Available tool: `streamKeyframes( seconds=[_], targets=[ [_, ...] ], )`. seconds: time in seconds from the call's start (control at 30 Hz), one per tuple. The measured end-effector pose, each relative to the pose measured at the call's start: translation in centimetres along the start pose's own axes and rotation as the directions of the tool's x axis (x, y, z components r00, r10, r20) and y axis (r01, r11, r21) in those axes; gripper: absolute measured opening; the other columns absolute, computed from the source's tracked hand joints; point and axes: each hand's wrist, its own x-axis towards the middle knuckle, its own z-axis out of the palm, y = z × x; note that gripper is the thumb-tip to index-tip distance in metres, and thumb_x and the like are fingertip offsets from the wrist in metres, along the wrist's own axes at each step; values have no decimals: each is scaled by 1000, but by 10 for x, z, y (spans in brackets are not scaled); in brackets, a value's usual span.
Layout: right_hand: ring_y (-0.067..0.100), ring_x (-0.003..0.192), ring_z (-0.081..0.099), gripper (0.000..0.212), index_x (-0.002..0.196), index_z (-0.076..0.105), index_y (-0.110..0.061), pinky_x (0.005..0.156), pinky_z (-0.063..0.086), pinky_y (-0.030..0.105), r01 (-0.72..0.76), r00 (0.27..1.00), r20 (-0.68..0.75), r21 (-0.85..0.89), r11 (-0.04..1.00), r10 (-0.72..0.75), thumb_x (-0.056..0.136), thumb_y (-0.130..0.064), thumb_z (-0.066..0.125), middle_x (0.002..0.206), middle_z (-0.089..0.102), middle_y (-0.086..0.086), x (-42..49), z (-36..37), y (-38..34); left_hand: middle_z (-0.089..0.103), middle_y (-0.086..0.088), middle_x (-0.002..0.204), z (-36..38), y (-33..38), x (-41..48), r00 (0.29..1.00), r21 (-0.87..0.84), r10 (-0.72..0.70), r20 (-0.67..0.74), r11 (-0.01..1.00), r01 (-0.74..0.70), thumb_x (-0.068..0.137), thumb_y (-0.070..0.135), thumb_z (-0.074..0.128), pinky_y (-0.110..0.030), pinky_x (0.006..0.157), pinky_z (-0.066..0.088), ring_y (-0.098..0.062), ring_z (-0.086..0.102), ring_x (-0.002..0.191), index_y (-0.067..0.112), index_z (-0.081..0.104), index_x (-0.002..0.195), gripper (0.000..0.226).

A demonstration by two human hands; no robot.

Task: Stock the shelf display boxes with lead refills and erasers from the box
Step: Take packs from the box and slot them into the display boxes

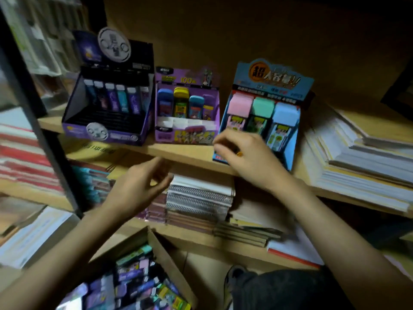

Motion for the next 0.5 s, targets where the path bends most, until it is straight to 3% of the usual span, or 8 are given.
streamKeyframes(
  seconds=[0.07,0.13,0.2,0.27,0.37,0.43,0.5],
  targets=[
    [23,91,63,17,97,65,-15,80,49,39,-32,959,282,37,999,21,91,-28,57,95,69,5,-14,34,-17,68,1,88,7,-26,-35,978,9,-153,142,988,153,90,25,60,-38,72,54,-13,64,78,15,58,99,13],
    [21,92,62,20,100,65,-13,81,49,39,-51,837,547,31,998,26,92,-28,57,98,68,6,-29,78,-28,66,-2,89,20,-54,-75,922,-46,-310,231,943,329,90,19,61,-32,74,53,-18,64,80,12,58,100,12],
    [21,93,60,22,104,64,-11,82,49,37,-95,695,717,21,995,52,93,-29,55,102,66,7,-47,125,-33,64,-7,87,39,-86,-119,855,-83,-447,264,872,482,89,13,63,-25,70,46,-25,62,81,8,59,98,11],
    [22,97,58,24,106,64,-10,79,46,32,-149,583,808,2,989,86,93,-27,54,107,63,9,-67,171,-32,63,-12,87,64,-114,-168,766,-100,-588,259,772,627,88,8,63,-29,69,41,-24,59,82,3,59,97,11],
    [22,99,57,23,106,64,-3,82,44,33,-267,464,875,-6,964,134,93,-21,55,110,63,14,-103,233,-29,62,-21,89,106,-140,-239,571,-151,-773,275,552,820,88,0,60,-29,71,40,-23,57,83,-12,57,105,21],
    [25,95,58,22,104,63,1,80,44,33,-384,414,893,-5,923,177,92,-16,55,109,64,18,-130,270,-28,61,-23,93,130,-150,-277,473,-133,-817,330,456,880,86,-3,61,-34,76,43,-32,61,89,-14,55,109,26],
    [26,89,57,21,106,60,0,70,42,30,-465,373,894,-50,884,247,92,-13,54,108,63,21,-157,300,-24,59,-26,110,149,-157,-304,428,-86,-818,384,430,899,85,4,65,-40,87,47,-37,59,103,-7,53,116,35]
  ],
)
